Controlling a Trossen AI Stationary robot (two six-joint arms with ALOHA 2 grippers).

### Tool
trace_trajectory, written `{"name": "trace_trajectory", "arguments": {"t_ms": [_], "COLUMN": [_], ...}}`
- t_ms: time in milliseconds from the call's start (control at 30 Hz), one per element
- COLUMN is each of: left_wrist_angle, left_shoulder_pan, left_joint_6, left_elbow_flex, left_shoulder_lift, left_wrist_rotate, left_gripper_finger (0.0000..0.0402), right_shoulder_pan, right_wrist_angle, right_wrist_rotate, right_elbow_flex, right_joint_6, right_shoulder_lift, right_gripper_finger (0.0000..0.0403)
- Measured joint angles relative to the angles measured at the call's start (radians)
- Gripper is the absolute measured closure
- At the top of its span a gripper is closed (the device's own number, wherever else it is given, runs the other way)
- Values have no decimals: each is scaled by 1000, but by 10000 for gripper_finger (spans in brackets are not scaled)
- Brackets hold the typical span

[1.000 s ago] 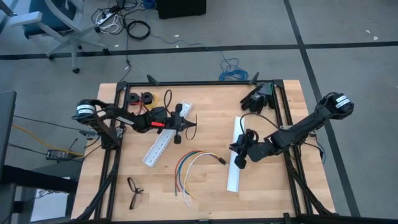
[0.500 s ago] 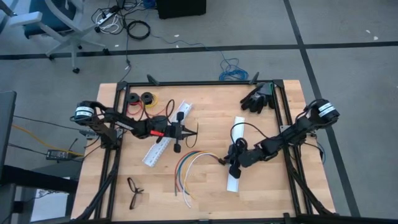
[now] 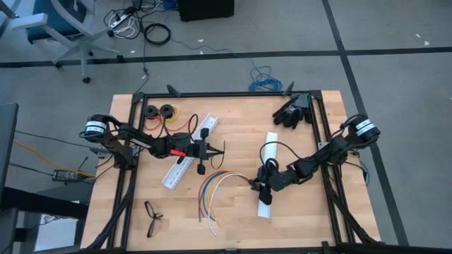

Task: Ziptie cables
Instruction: Wrap the cable wires together using the black zip tie

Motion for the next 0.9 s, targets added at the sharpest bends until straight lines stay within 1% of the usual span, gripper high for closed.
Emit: {"name": "trace_trajectory", "arguments": {"t_ms": [133, 267, 400, 467, 567, 667, 733, 800, 900], "left_wrist_angle": [0, 0, -1, 0, 0, 0, 1, 1, 3], "left_shoulder_pan": [-4, -4, -5, -5, -5, -5, -5, -5, -5], "left_joint_6": [0, 0, -17, -42, -55, -55, -55, -54, -54], "left_elbow_flex": [0, 0, 0, 0, 0, 0, 0, 0, 0], "left_shoulder_lift": [0, 0, 0, 0, 0, 0, 0, 0, 0], "left_wrist_rotate": [-1, -1, -2, -2, -2, -2, -2, -2, -14], "left_gripper_finger": [398, 398, 398, 398, 398, 398, 398, 398, 398], "right_shoulder_pan": [4, 6, 4, 4, 2, -2, -13, -26, -42], "right_wrist_angle": [126, 139, 102, 69, 9, -28, -85, -216, -481], "right_wrist_rotate": [15, 70, 86, 86, 84, 111, 151, 215, 389], "right_elbow_flex": [3, 22, 41, 55, 86, 117, 140, 165, 203], "right_joint_6": [-17, -15, -65, -109, -146, -204, -241, -250, -186], "right_shoulder_lift": [98, 147, 140, 139, 135, 137, 120, 78, -17], "right_gripper_finger": [225, 237, 277, 310, 371, 372, 372, 372, 372]}}
